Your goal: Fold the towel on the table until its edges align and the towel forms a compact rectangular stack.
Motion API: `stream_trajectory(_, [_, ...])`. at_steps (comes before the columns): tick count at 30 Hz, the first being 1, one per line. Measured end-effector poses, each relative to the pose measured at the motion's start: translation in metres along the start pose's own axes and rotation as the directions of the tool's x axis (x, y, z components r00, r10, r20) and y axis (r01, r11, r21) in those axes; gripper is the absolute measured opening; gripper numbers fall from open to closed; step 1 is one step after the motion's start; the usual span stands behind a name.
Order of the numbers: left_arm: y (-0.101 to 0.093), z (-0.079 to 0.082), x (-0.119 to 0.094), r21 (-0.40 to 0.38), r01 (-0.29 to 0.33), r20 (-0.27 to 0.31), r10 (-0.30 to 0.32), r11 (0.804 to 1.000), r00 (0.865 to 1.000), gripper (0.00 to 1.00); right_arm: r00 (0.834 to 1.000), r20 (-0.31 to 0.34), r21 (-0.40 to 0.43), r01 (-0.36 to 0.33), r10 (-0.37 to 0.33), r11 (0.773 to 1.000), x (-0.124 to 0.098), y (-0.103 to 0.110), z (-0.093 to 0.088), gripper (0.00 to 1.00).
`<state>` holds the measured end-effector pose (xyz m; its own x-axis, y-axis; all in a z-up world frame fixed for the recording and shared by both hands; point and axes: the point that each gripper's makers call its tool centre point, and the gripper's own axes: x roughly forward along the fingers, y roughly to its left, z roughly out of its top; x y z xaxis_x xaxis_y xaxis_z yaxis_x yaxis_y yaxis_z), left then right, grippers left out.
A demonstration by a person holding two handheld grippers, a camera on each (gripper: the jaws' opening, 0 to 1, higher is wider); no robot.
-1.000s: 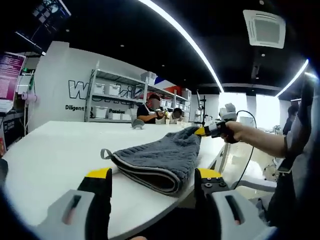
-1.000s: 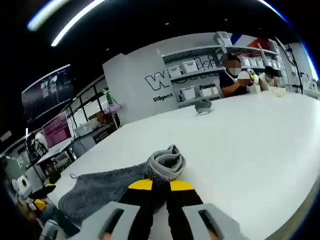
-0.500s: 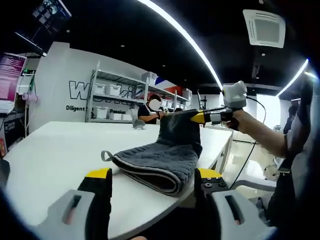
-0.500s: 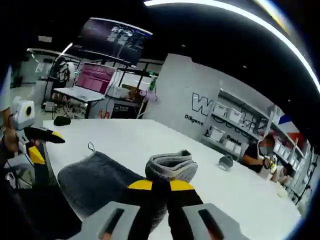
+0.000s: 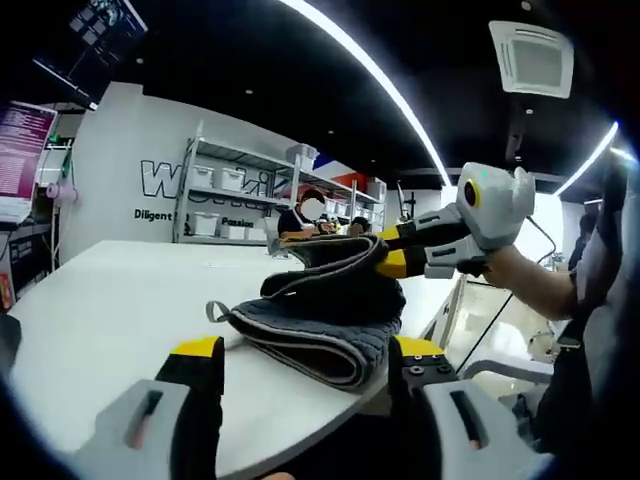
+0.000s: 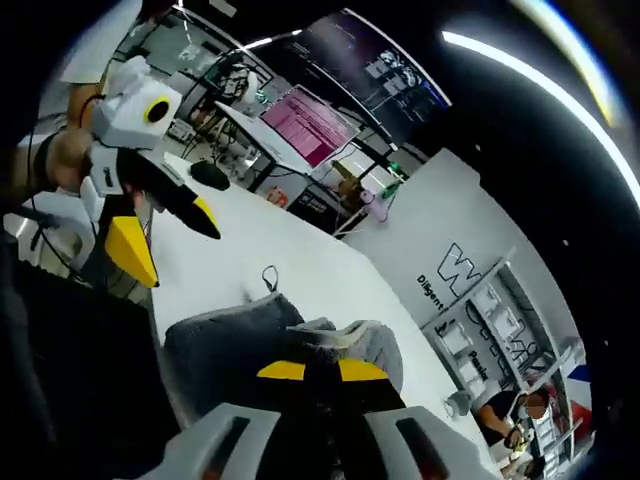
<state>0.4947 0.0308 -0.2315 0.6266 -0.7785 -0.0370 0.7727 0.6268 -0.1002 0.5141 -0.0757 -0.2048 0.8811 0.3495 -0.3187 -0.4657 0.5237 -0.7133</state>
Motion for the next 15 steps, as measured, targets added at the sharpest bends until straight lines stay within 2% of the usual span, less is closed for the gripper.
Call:
stream_trajectory(5, [0.001, -0.001, -0.001, -0.004, -0.003, 0.000, 0.003, 1.000, 1.000, 0.70, 1.000, 0.004, -0.044, -0.009, 0.010, 0.999, -0.001, 0.006, 0.006, 0.08])
stream_trajectory(11, [0.002, -0.001, -0.001, -0.008, -0.003, -0.003, 0.003, 1.000, 1.000, 0.70, 0.996, 0.077, 0.010, 0.046, -0.046, 0.999, -0.009, -0.014, 0.031, 0.08])
stream_trajectory(15, [0.002, -0.002, -0.001, -0.010, -0.002, -0.001, 0.002, 1.000, 1.000, 0.70, 0.995, 0.103, -0.024, 0.007, -0.005, 1.000, -0.009, 0.003, 0.044, 0.08])
